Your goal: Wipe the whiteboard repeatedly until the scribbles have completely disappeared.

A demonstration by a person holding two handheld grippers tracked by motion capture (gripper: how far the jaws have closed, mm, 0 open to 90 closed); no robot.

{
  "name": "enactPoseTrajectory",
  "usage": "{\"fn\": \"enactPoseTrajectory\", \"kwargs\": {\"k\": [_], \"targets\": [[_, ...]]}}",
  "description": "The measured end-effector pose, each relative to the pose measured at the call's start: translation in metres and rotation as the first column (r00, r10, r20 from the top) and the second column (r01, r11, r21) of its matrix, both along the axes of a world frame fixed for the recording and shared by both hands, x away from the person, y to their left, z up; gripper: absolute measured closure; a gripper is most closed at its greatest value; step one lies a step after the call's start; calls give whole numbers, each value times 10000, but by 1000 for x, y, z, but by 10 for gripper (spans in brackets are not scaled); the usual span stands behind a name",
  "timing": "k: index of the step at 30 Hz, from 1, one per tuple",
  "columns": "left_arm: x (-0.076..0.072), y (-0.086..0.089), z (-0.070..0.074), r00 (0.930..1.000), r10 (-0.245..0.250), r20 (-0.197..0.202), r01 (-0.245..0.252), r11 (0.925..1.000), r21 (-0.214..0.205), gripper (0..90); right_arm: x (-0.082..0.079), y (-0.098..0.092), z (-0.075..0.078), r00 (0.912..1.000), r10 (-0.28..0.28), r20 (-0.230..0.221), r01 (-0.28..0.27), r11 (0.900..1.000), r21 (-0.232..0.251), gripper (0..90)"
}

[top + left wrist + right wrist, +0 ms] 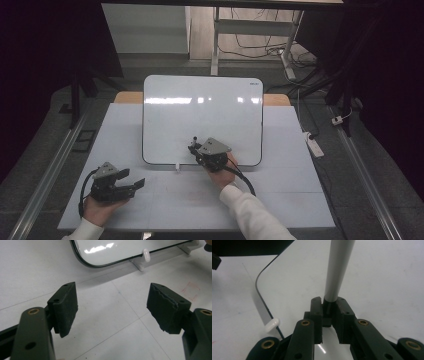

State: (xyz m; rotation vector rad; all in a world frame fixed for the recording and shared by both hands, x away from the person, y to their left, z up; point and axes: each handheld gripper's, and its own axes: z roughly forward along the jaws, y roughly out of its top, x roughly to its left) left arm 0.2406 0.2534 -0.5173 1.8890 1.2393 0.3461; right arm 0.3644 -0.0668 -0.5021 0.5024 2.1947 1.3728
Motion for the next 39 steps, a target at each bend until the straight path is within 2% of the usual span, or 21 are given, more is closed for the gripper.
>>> {"fn": "enactPoseTrajectory", "kwargs": {"k": [3, 4, 5, 7, 9, 11, 14, 16, 20, 22, 24, 26, 27, 28, 31, 32, 33, 35, 37, 38, 39], "targets": [[-1, 0, 1, 10000, 5, 16, -5, 10000, -52, 260, 12, -20, 9, 9935, -1134, 51, 1122, 9883, 1031, 779], [-1, 0, 1, 10000, 4, 16, -4, 10000, -62, 260, 13, -22, 10, 9931, -1169, -9, 1162, 9868, 1125, 779], [-1, 0, 1, 10000, 4, 31, -4, 10000, -47, 260, 10, -18, 9, 9927, -1205, 24, 1196, 9872, 1053, 779], [0, -1, 1, 10000, -28, 20, 28, 10000, -20, 260, 3, -4, 0, 9983, -563, -161, 575, 9948, 844, 779], [0, -2, 1, 10000, -59, 26, 59, 10000, -4, 260, -4, 3, -5, 9994, -356, -43, 358, 9976, 585, 779], [-1, -1, 1, 10000, -31, 57, 31, 10000, -10, 259, -1, -7, -2, 9980, -619, -106, 625, 9956, 700, 779], [-1, -1, 2, 10000, -45, 61, 45, 10000, -62, 260, 4, -38, 7, 9864, -1644, 91, 1628, 9821, 951, 779], [0, -1, 2, 9999, -79, 64, 80, 10000, -52, 260, 3, -46, 7, 9818, -1898, -54, 1892, 9755, 1123, 779], [0, -2, 2, 9999, -73, 78, 74, 10000, -37, 259, -9, -26, -6, 9929, -1189, -44, 1189, 9899, 775, 779], [0, -2, 2, 9999, -85, 87, 85, 10000, -52, 259, -11, -26, -5, 9927, -1194, 183, 1184, 9919, 457, 779], [-1, -2, 2, 9999, -118, 98, 119, 9999, -64, 259, -8, -45, 0, 9813, -1893, 346, 1868, 9803, 648, 779], [-1, -1, 3, 9999, -101, 116, 102, 9999, -85, 259, -4, -64, 5, 9650, -2588, 426, 2539, 9625, 959, 779], [-1, -1, 2, 9999, -84, 112, 86, 9999, -106, 259, -3, -67, 5, 9613, -2742, 255, 2693, 9554, 1213, 779], [0, -1, 2, 9999, -75, 101, 76, 9999, -110, 259, -3, -67, 5, 9613, -2742, 255, 2693, 9554, 1213, 779], [1, -2, 2, 9999, -86, 118, 87, 9999, -76, 260, -12, -43, -5, 9843, -1747, 260, 1726, 9826, 688, 779], [1, -2, 2, 9999, -81, 109, 82, 9999, -81, 260, -16, -37, -7, 9862, -1580, 502, 1566, 9872, 317, 779], [1, -2, 2, 9999, -130, 107, 130, 9999, -52, 259, -15, -39, -6, 9871, -1537, 450, 1524, 9878, 303, 779], [0, -2, 2, 9999, -88, 79, 89, 9999, -77, 259, -10, -51, -1, 9797, -1947, 473, 1921, 9798, 554, 779], [1, -1, 2, 9999, -64, 102, 65, 9999, -88, 259, -3, -65, 4, 9681, -2484, 330, 2440, 9643, 1025, 779], [1, 0, 2, 9999, -38, 99, 39, 9999, -106, 259, -3, -66, 4, 9663, -2567, 204, 2525, 9602, 1193, 779], [2, -1, 2, 10000, -30, 75, 31, 9999, -128, 259, -5, -62, 3, 9674, -2519, 257, 2475, 9623, 1130, 779]]}}
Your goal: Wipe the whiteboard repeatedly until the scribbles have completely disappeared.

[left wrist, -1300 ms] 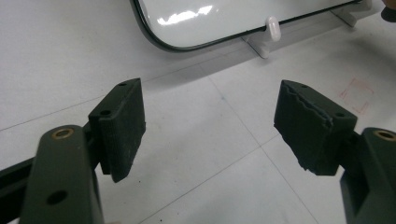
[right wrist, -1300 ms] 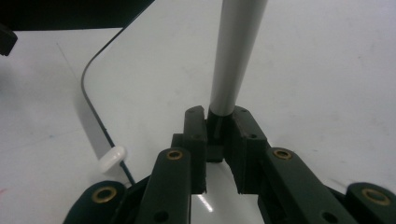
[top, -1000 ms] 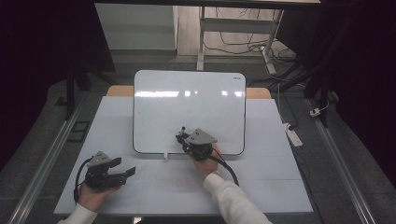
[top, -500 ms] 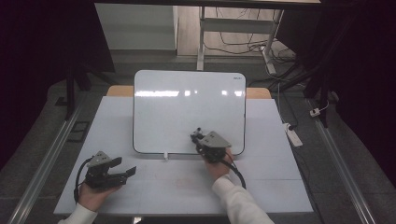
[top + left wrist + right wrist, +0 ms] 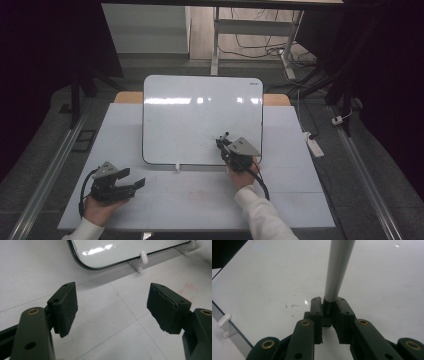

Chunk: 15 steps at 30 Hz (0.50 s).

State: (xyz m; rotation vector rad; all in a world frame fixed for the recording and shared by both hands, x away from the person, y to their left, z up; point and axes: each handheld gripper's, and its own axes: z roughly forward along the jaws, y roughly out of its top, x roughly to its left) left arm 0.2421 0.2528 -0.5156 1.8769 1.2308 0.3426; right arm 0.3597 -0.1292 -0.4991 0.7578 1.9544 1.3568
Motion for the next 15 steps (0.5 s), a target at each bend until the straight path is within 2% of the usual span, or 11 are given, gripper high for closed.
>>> {"fn": "enactPoseTrajectory", "kwargs": {"k": [2, 4, 6, 7, 8, 9, 10, 11, 13, 14, 15], "targets": [[1, 0, 0, 10000, -42, -13, 42, 10000, 55, 259, -7, 17, -7, 9970, 762, -99, -766, 9964, -376, 779], [1, -2, -1, 10000, -37, -25, 37, 10000, 67, 259, -9, 25, -10, 9948, 1023, -11, -1021, 9924, -691, 779], [1, -1, -1, 10000, -29, -14, 29, 10000, 68, 259, -4, 16, -6, 9965, 840, -2, -839, 9951, -531, 779], [0, -1, -1, 10000, -24, -22, 24, 10000, 56, 259, -1, 9, -2, 9986, 513, 104, -507, 9975, -487, 779], [0, -1, -1, 10000, -18, -27, 19, 10000, 41, 259, 2, 1, 2, 9997, 177, 174, -171, 9993, -326, 779], [0, 0, -1, 10000, -5, -29, 5, 10000, 27, 259, 5, -5, 4, 10000, 50, 56, -50, 10000, -9, 779], [1, 0, -1, 10000, -7, -34, 7, 10000, 27, 259, 7, -7, 4, 10000, 46, -28, -45, 9999, 131, 779], [1, 0, -1, 10000, -8, -38, 9, 10000, 34, 259, 5, -4, 3, 10000, 21, 64, -21, 10000, 44, 779], [1, -1, -1, 10000, -12, -35, 12, 10000, 62, 259, 2, 7, -1, 9977, 683, 9, -682, 9974, -211, 779], [1, -1, -1, 10000, -3, -33, 3, 10000, 61, 259, 0, 12, -2, 9965, 825, 135, -817, 9953, -516, 779], [1, -1, -1, 10000, 2, -30, -2, 10000, 63, 259, 1, 13, -2, 9960, 868, 192, -855, 9946, -580, 779]]}}
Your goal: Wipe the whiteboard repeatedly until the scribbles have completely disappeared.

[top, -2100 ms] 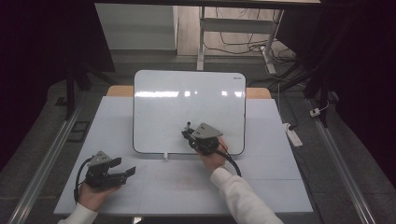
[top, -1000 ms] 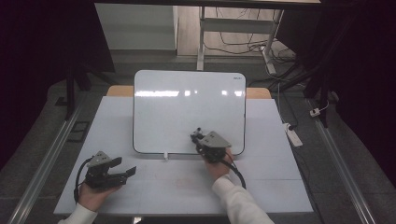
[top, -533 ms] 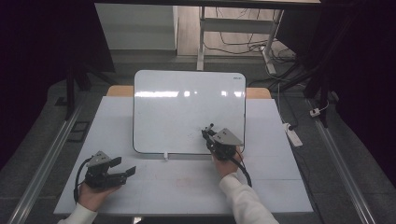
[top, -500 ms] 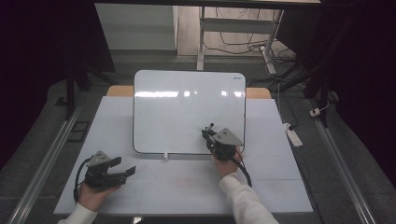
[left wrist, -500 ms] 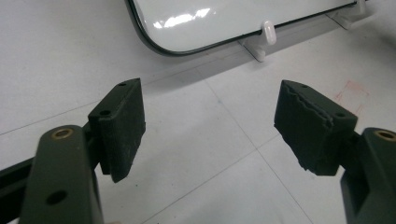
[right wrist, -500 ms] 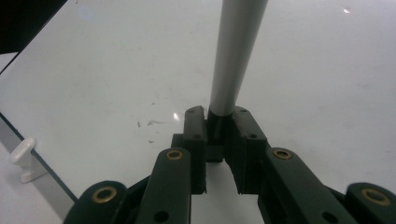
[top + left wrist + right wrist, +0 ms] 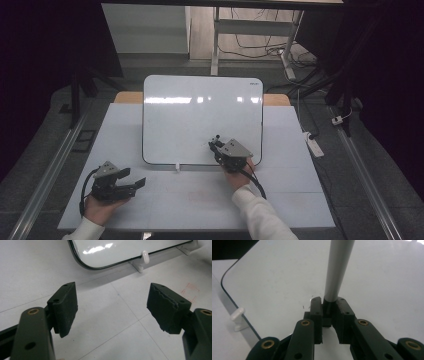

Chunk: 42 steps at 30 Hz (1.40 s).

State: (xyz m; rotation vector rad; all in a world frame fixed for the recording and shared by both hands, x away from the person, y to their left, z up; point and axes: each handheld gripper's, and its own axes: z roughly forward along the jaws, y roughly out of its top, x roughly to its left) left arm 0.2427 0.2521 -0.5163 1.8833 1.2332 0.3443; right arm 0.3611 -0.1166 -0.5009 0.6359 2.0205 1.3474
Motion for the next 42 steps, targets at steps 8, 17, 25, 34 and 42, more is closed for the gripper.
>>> {"fn": "enactPoseTrajectory", "kwargs": {"k": [8, 17, 25, 34, 42], "targets": [[0, 1, 0, 10000, 55, -3, -55, 10000, -27, 259, 14, 4, 12, 9997, 123, -218, -120, 9998, 138, 779], [0, 1, 0, 10000, 24, 16, -24, 10000, -18, 259, 5, 13, 3, 9979, 493, -416, -492, 9988, 36, 779], [-1, 1, 1, 10000, 38, 60, -38, 10000, -38, 259, 10, 0, 8, 9992, -199, -336, 219, 9979, 612, 779], [-1, 1, 1, 10000, 31, 73, -31, 10000, -14, 259, 9, 8, 5, 9992, -160, -371, 189, 9966, 799, 779], [-2, 1, 2, 9999, 17, 109, -17, 10000, -28, 259, 8, 17, 4, 10000, 30, -86, -26, 9991, 423, 779]]}}
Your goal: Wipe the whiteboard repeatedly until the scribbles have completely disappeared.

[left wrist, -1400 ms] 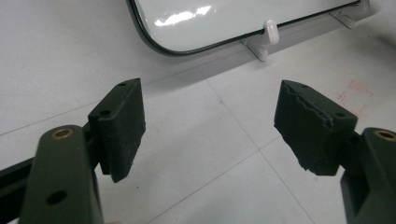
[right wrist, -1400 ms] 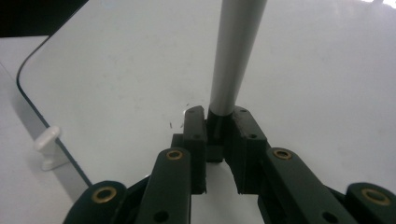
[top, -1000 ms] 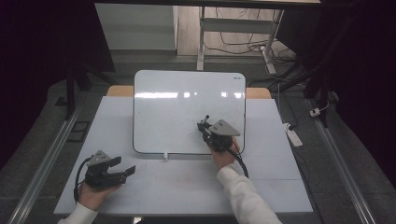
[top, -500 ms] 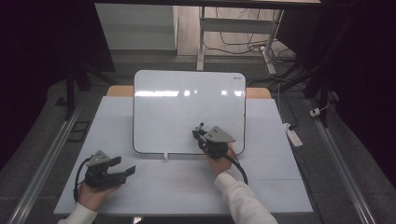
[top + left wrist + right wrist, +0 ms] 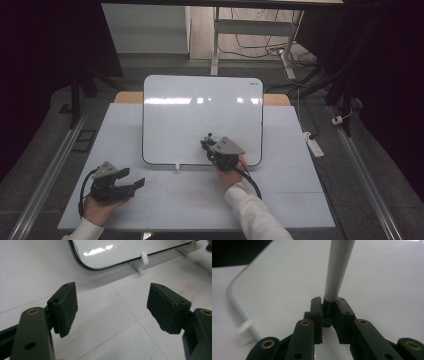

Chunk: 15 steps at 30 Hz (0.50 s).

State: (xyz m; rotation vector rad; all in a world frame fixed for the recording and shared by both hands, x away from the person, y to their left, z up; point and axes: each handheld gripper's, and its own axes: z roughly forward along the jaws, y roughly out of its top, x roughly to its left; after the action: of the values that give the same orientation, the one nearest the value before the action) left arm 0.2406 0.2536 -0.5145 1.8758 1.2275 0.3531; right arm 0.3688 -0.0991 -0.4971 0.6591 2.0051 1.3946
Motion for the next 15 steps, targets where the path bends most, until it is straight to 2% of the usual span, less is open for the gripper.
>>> {"fn": "enactPoseTrajectory", "kwargs": {"k": [2, 4, 7, 9, 10, 12, 14, 15], "targets": [[1, 0, 0, 10000, 8, -10, -8, 10000, -5, 259, 8, -3, 7, 9998, -190, -79, 192, 9995, 268, 779], [1, 0, 0, 10000, 15, -14, -15, 10000, 17, 259, 9, 2, 8, 9999, -70, -97, 72, 9996, 276, 779], [1, 0, 0, 10000, 31, -18, -31, 10000, 4, 259, 2, 13, 0, 9971, 659, -376, -664, 9977, -113, 779], [1, 0, -1, 10000, 21, -34, -21, 10000, 7, 259, -3, 12, -3, 9954, 851, -450, -867, 9956, -357, 779], [0, 0, 0, 10000, 6, -24, -6, 10000, 29, 259, -3, 7, -2, 9963, 733, -441, -749, 9966, -347, 779], [0, 0, 0, 10000, 2, -1, -2, 10000, 26, 259, 1, -11, 2, 9990, 37, -447, -34, 10000, 48, 779], [0, -1, 1, 10000, -9, 26, 9, 10000, 14, 259, 3, -29, 7, 9971, -635, -427, 650, 9973, 352, 779], [0, -1, 1, 10000, -13, 27, 13, 10000, 17, 259, 3, -33, 7, 9967, -727, -365, 740, 9967, 346, 779]]}}
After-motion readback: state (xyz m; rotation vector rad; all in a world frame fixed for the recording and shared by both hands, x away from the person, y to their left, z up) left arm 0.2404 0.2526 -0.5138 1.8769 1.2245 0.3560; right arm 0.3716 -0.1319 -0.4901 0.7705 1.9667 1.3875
